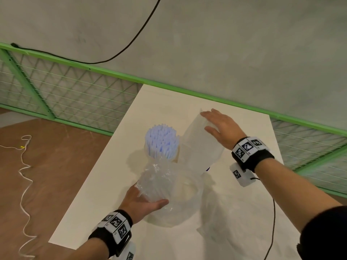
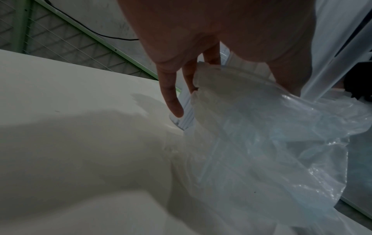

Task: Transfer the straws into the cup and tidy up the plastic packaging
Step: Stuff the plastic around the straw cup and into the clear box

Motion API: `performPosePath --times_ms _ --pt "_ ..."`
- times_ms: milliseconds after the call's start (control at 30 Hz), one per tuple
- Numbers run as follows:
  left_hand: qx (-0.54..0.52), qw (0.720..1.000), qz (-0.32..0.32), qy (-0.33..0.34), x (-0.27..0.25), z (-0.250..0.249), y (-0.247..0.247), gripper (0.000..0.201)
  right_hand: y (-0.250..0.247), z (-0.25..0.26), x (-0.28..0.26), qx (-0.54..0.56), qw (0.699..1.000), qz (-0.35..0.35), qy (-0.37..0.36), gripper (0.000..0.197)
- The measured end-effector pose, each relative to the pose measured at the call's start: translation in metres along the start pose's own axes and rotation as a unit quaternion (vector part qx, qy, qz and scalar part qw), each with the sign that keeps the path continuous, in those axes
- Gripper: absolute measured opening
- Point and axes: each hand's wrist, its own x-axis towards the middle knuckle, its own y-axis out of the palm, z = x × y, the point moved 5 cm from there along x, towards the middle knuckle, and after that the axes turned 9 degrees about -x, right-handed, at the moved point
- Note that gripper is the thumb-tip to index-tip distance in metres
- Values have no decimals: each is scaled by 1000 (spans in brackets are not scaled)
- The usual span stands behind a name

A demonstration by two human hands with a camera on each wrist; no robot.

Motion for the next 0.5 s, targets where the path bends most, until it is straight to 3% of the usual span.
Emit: performPosePath --times_ms 233,400,500 --pt "12 1000 -3 5 -1 -3 1 71 16 15 -14 -135 987 74 -44 83" --pt "4 1000 -5 18 -2 -4 1 73 11 13 -12 -147 988 41 6 79" --pt "10 1000 -5 21 -1 -4 0 79 4 14 -5 -142 988 -16 61 59"
